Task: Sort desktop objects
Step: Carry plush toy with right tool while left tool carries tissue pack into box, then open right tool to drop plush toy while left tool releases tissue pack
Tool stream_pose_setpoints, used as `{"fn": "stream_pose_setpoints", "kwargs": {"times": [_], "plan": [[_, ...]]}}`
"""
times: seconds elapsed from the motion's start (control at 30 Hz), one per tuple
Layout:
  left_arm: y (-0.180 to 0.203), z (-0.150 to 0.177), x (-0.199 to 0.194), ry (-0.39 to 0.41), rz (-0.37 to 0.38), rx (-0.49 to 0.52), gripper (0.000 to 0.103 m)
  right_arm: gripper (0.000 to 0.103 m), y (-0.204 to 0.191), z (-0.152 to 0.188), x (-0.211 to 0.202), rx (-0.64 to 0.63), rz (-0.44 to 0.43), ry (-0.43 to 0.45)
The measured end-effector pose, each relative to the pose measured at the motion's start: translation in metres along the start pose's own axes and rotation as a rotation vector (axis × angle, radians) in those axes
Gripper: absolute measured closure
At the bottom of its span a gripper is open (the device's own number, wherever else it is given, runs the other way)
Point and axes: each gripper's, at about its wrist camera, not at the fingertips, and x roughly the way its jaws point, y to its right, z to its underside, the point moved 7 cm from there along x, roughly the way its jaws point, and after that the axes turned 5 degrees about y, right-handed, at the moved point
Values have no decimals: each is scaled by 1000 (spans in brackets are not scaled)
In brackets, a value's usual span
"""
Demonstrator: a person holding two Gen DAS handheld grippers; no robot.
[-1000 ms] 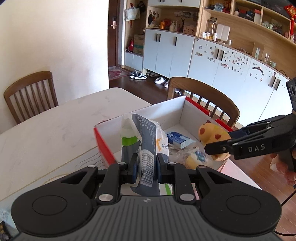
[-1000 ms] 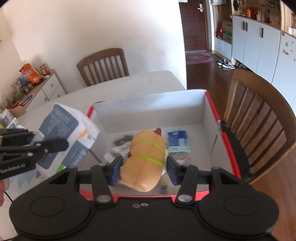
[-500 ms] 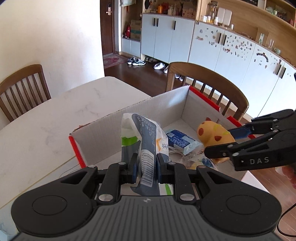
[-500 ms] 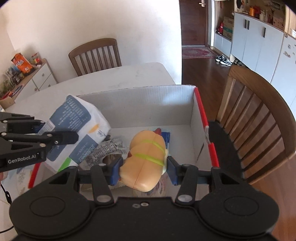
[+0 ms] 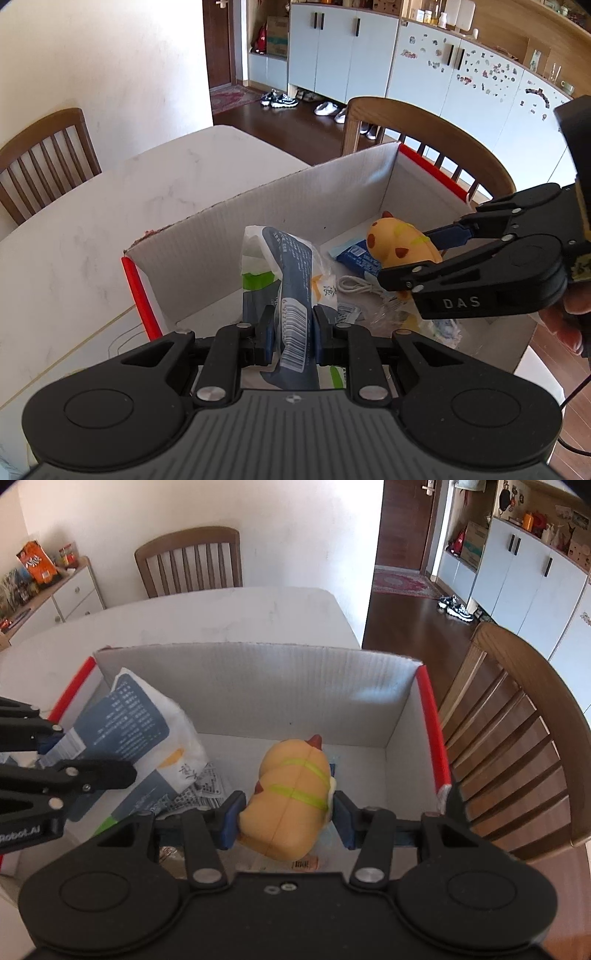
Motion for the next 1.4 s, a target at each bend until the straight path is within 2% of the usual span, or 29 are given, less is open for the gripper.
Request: {"fn": "stream_pose_setpoints", "kwargs": {"times": [0.27,0.53,0.63,0.73,0.8,0.87,1.1,1.4], "plan": [[-4,1,10,-37,0,5,85,53,1,-2,15,8,-6,-34],[-6,0,10,-41,-5,-8,84,52,3,-10,22,16,-1,-36],[-6,1,7,-36,-15,-5,80,51,3,-9,20,17,-3,-35],[-6,3,3,-30,-26,-1,69,46,3,-9,17,12,-10,-34],[-6,1,0,-13,-37,6,42,46,3,-9,14,4,-11,-30],[-7,0,-5,12,-42,10,36,46,3,-8,9,-6,-14,-27],[-5,-3,-18,34,-26,4,36,40,3,-3,-12,-16,-45,-22],[1,-3,-34,60,0,-12,36,39,-2,-1,-37,-13,-79,-3]]}}
